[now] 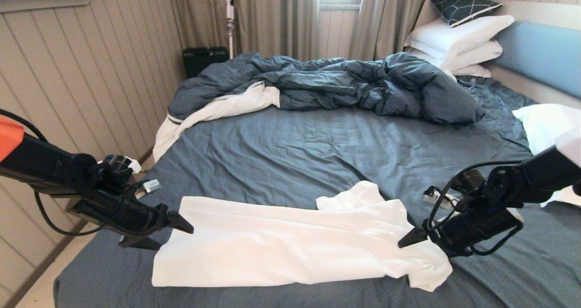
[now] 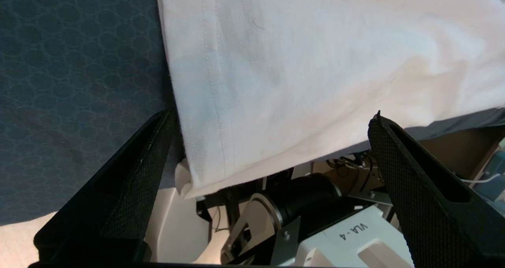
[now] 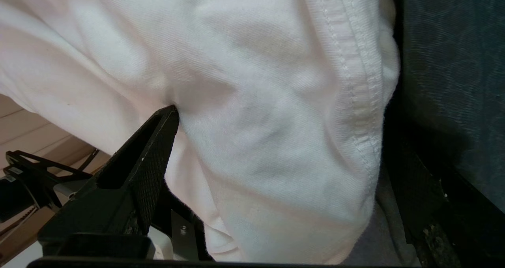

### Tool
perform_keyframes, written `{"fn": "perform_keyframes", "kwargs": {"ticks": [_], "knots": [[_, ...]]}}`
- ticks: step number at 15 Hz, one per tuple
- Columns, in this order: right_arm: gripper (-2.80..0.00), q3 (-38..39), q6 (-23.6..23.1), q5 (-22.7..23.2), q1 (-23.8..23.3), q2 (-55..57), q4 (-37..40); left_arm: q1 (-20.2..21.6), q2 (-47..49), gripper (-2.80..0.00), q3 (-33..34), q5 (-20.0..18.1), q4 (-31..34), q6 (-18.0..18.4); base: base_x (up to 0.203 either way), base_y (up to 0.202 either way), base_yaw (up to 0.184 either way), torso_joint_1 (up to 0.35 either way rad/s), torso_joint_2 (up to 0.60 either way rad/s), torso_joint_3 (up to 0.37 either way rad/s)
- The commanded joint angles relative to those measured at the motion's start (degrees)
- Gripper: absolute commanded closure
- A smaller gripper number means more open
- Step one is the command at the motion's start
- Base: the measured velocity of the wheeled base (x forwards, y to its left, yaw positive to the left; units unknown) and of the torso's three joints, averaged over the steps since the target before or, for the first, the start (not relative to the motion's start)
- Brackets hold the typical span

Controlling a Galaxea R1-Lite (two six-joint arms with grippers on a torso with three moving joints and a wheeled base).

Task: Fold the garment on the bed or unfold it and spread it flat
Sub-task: Fold the white T-shirt

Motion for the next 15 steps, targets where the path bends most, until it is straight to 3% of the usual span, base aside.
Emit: {"fn": "perform_keyframes", "kwargs": {"ticks": [1,10,11,15], "knots": [[-2.8,0.05,0.04,0.21,0.01,-0.13,0.14,0.05,0.07,-2.8,0.01,-0.18,0.1,-0.13,0.0,0.0,0.0,0.0,0.0,0.0],[-2.8,-0.12,0.12,0.56,0.55,0.18,0.06,-0.04,0.7,-2.8,-0.08,-0.26,0.01,-0.13,0.0,0.0,0.0,0.0,0.0,0.0],[0.0,0.01,0.08,0.51,0.9,0.13,0.08,-0.04,0.75,-2.8,-0.02,-0.26,0.01,-0.13,0.0,0.0,0.0,0.0,0.0,0.0],[0.0,0.32,0.04,0.47,1.59,0.09,0.14,-0.04,0.67,-2.8,-0.07,-0.26,0.01,-0.22,0.0,0.0,0.0,0.0,0.0,0.0]]}}
